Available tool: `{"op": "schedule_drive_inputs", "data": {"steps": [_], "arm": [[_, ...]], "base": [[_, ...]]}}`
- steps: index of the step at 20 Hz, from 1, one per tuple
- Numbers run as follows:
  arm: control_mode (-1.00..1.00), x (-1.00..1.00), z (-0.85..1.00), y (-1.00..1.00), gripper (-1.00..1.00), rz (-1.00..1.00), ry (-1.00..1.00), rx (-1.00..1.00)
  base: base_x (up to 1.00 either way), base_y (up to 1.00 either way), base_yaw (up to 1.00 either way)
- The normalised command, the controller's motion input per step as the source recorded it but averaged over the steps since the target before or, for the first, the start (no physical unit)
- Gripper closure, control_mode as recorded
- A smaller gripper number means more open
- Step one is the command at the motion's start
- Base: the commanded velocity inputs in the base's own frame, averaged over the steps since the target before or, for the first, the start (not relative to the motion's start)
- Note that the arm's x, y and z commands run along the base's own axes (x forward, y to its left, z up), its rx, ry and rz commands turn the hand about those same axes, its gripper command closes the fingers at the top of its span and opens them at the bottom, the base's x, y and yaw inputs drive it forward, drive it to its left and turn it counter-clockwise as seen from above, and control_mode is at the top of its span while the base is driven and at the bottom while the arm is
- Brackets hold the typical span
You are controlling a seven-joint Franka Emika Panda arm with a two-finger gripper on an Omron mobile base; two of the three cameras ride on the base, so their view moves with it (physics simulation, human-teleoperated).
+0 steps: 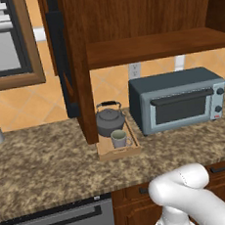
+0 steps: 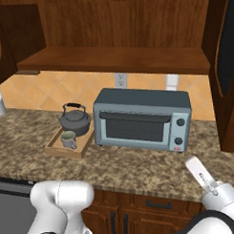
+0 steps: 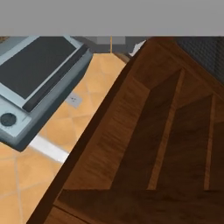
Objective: Pick the kettle from the counter and place it on the tray. Then pick the mug from the cabinet and place it on the tray. Then close the cabinet doors.
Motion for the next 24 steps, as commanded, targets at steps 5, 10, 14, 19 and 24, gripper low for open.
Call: {"op": "schedule_drive_inputs", "data": {"steps": [5, 10, 14, 19, 24], "arm": [[-1.00, 0.00, 0.14, -0.42, 1.00, 0.00, 0.01, 0.07], [-1.00, 0.00, 0.20, -0.38, 1.00, 0.00, 0.02, 0.11], [-1.00, 0.00, 0.03, -0.23, 1.00, 0.00, 0.00, 0.03], [-1.00, 0.00, 0.00, -0.18, 1.00, 0.00, 0.00, 0.00], [-1.00, 0.00, -0.21, 0.00, 1.00, 0.00, 0.00, 0.00]], "base": [[0.00, 0.00, 0.00], [0.00, 0.00, 0.00], [0.00, 0.00, 0.00], [0.00, 0.00, 0.00], [0.00, 0.00, 0.00]]}}
